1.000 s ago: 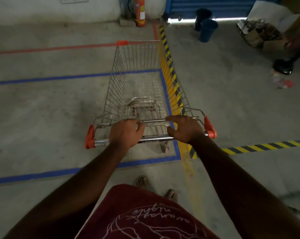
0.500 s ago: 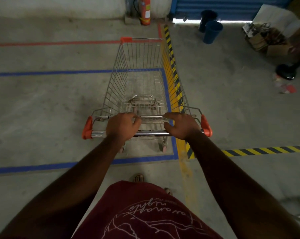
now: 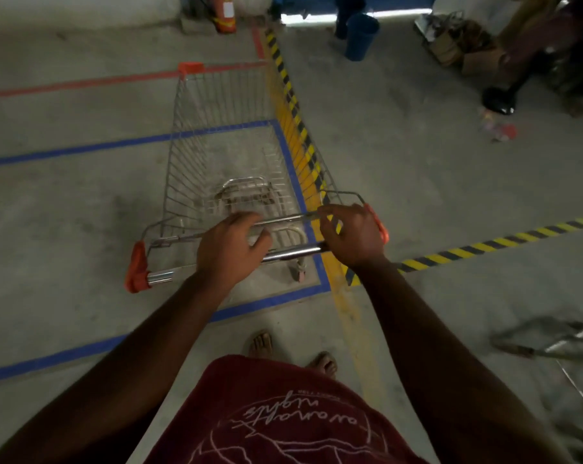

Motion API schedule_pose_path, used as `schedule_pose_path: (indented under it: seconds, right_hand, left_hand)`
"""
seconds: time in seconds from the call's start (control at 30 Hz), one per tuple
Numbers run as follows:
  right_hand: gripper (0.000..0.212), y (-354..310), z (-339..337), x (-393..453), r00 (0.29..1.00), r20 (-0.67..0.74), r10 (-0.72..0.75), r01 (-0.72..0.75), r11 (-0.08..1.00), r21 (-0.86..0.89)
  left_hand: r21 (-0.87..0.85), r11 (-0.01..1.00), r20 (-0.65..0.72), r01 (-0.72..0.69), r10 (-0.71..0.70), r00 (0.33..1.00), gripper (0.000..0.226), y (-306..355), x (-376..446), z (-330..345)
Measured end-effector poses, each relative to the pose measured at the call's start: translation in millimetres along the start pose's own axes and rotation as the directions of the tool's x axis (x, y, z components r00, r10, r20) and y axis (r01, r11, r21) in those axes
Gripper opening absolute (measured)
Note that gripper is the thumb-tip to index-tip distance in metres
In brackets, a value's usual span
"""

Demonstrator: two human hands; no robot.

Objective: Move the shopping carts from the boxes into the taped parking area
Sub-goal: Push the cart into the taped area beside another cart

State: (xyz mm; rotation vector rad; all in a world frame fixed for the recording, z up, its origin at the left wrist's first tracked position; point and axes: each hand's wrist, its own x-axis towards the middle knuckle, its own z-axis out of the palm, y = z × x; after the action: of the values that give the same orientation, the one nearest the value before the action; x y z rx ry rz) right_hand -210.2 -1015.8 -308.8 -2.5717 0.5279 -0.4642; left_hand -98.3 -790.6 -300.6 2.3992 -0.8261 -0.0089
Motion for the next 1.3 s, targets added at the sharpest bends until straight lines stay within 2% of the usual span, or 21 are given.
schedule_pose_path:
  seconds: [0.1,0.17,0.27,0.37,0.47,0.57,0.7,0.93,1.13,1.3]
  right_hand:
    - [0.027,17,-26,-40,0.980,-0.185,0.080,-0.061,0.992,0.106]
    - [0.028,31,-50,-74,0.945,-0.301,0.131,-0.090,0.985,0.146]
    - [0.026,57,-90,-135,0.879,-0.375,0.295,-0.244,0.953,0.178]
    - [0.024,88,-132,-204,0.753,-0.462,0.468,-0.427,0.882,0.198]
    - [0.021,115,-171,-272,0.568,-0.528,0.631,-0.558,0.767,0.316]
    - [0.022,141,-203,-332,0.434,-0.561,0.705,-0.625,0.684,0.376]
    - [0.022,185,-247,-410,0.324,-0.593,0.738,-0.666,0.622,0.411]
    - [0.021,255,-326,-500,0.257,-0.598,0.759,-0.714,0.566,0.412]
    - [0.024,328,-382,-526,0.211,-0.616,0.759,-0.731,0.541,0.416]
    - [0.030,399,-430,-525,0.261,-0.608,0.750,-0.738,0.561,0.375]
  left_hand:
    - [-0.144,0.967,0.065,-0.212,0.223,0.973,0.028,42,4,14]
    - [-0.285,0.883,0.062,-0.374,0.406,0.912,0.025,78,4,30]
    - [-0.461,0.763,0.117,-0.453,0.558,0.822,0.025,135,-6,54]
    - [-0.502,0.699,0.190,-0.509,0.663,0.724,0.022,189,-25,83]
    - [-0.547,0.654,0.224,-0.523,0.716,0.661,0.019,248,-51,121]
    - [-0.567,0.620,0.266,-0.543,0.761,0.591,0.017,314,-85,164]
    - [-0.617,0.570,0.341,-0.543,0.815,0.468,0.019,418,-140,213]
    - [-0.680,0.530,0.423,-0.507,0.848,0.320,0.027,555,-209,283]
    - [-0.690,0.529,0.452,-0.495,0.848,0.276,0.028,648,-222,341]
    - [-0.711,0.497,0.467,-0.498,0.863,0.194,0.030,727,-214,402]
